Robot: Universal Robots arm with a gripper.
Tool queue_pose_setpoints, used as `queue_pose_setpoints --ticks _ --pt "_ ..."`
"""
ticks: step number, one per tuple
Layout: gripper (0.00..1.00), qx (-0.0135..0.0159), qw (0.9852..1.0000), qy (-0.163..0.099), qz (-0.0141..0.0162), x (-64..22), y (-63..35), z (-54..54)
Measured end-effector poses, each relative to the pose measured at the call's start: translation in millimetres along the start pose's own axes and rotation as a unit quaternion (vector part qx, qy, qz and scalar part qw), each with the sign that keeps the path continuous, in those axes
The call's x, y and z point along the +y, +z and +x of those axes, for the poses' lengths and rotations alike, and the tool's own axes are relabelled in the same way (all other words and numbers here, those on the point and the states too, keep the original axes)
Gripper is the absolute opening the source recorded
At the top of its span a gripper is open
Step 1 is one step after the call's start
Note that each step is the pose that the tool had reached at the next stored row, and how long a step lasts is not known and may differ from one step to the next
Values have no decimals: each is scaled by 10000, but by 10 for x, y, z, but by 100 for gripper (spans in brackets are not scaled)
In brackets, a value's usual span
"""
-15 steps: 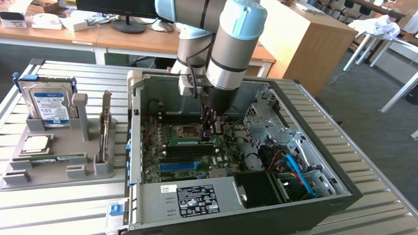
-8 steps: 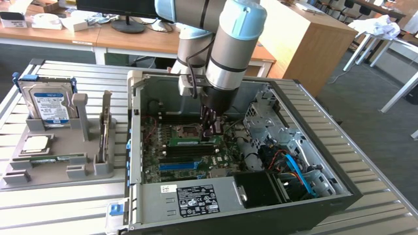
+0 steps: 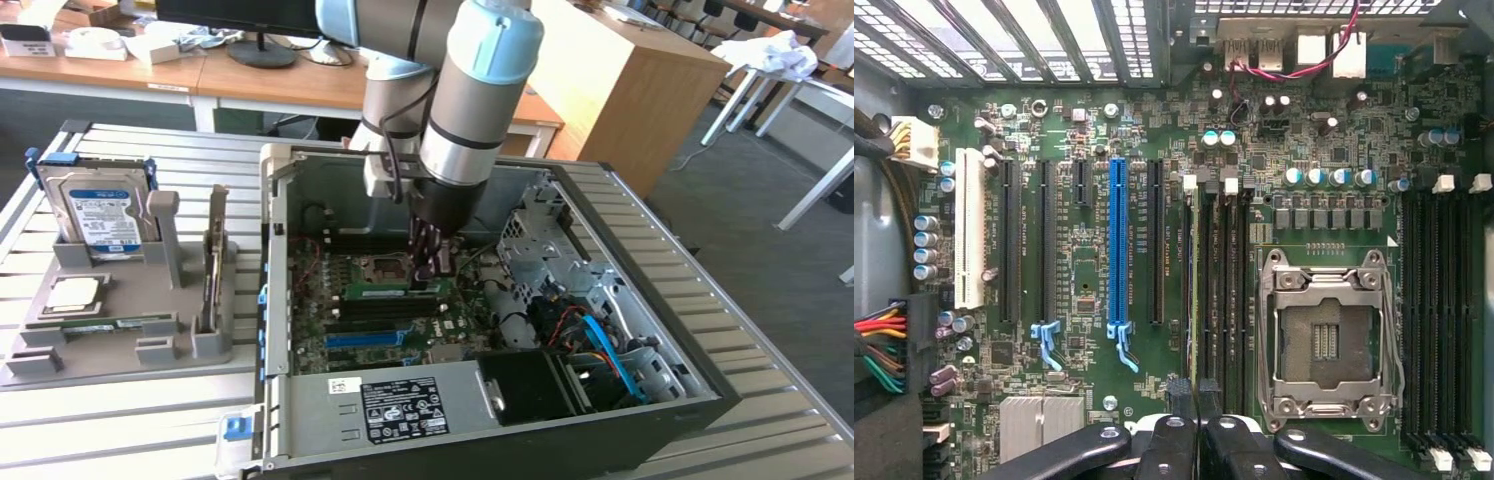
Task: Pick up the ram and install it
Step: 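Insert the ram into the slot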
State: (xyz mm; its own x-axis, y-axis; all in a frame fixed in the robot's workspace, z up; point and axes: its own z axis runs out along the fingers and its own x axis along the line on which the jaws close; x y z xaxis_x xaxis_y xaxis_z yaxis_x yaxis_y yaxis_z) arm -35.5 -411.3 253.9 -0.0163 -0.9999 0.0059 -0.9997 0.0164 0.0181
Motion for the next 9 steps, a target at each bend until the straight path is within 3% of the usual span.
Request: queue_pose_setpoints --ticks 9 --pt "12 0 10000 0 1 -1 53 0"
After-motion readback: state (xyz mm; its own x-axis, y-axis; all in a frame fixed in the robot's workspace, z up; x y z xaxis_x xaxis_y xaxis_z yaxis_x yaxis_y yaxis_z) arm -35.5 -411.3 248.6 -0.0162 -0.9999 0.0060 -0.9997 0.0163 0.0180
